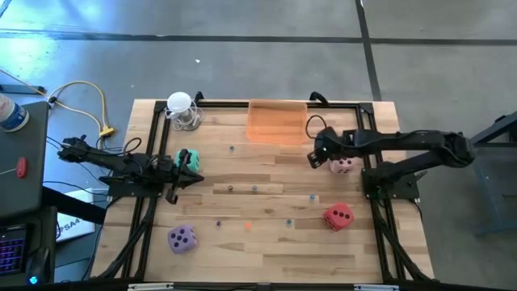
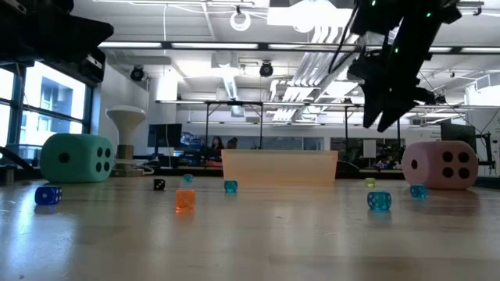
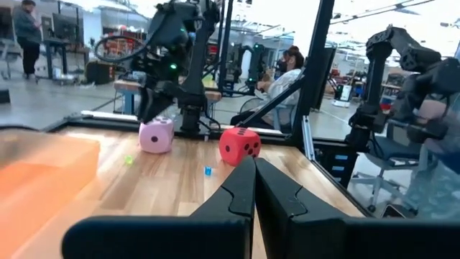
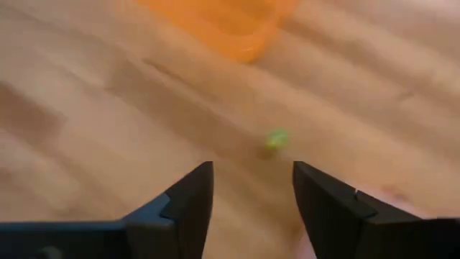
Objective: Pick & Place Dice
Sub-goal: Put the green die into the orange bin
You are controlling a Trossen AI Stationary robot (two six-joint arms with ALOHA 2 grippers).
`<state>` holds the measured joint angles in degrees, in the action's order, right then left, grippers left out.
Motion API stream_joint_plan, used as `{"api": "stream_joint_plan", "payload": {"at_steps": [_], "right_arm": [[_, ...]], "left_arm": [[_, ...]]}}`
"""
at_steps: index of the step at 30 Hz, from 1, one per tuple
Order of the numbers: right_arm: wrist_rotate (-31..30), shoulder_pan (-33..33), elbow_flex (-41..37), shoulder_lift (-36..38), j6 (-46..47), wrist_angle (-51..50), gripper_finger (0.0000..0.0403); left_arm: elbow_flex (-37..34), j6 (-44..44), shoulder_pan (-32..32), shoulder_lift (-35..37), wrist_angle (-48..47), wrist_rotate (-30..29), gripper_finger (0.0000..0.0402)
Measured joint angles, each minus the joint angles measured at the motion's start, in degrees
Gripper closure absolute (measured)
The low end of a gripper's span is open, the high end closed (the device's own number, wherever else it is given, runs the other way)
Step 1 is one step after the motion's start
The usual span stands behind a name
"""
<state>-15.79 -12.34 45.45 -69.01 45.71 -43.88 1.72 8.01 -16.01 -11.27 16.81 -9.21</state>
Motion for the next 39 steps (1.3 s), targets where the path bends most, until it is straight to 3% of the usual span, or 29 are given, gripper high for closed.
{"api": "stream_joint_plan", "payload": {"at_steps": [3,10,34,39], "right_arm": [[1.2,-4.0,0.0,-2.5,-10.5,2.3,0.0202],[8.6,-9.7,0.0,-8.9,-15.7,4.9,0.0213],[8.2,-11.7,0.0,-22.4,-19.0,8.7,0.0224],[4.1,-11.7,0.0,-22.0,-18.8,10.4,0.0224]], "left_arm": [[0.0,0.8,0.0,-1.0,0.0,0.0,0.0401],[0.0,-0.1,0.0,-3.4,0.0,0.1,0.0401],[0.0,3.6,0.0,-6.4,1.7,-2.1,0.0401],[0.0,3.6,0.0,-6.5,1.7,-2.1,0.0401]]}}
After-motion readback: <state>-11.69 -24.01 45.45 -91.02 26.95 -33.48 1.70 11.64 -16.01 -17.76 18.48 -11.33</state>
